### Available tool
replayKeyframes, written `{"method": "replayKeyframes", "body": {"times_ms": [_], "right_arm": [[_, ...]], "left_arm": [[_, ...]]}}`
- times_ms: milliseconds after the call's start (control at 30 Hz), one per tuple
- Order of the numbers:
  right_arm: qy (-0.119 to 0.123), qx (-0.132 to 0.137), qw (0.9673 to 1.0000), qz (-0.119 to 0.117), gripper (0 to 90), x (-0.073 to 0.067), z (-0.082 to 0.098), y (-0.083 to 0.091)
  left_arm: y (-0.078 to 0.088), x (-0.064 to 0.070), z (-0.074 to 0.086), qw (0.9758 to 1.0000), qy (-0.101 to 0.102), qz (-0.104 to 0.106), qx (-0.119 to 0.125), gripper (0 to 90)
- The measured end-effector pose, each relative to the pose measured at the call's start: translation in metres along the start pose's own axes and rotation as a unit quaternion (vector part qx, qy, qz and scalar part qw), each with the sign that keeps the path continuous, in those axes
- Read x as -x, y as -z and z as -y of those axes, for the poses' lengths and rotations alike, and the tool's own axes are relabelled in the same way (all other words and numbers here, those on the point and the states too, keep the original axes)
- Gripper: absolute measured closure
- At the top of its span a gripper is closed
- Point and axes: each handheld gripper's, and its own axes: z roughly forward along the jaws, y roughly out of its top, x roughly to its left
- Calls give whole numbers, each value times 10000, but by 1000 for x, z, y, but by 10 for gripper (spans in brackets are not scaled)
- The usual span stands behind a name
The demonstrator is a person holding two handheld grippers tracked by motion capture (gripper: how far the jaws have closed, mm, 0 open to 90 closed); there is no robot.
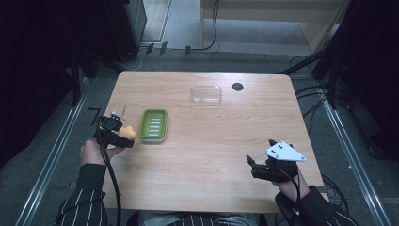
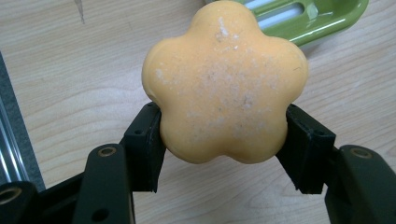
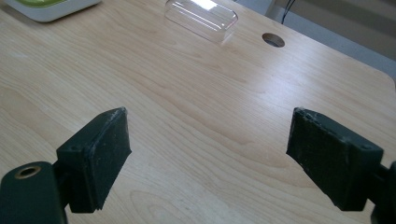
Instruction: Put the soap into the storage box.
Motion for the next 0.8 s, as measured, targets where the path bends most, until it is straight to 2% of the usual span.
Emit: {"method": "replayKeyframes", "body": {"times_ms": [400, 800], "right_arm": [[-13, -7, 10000, 5, 137, 0, 0, 0], [-12, -8, 10000, 14, 137, 0, 0, 0]], "left_arm": [[2, 2, -10, 9999, -75, 51, 50, 396], [1, 7, -27, 9996, -241, 72, 102, 396]]}}
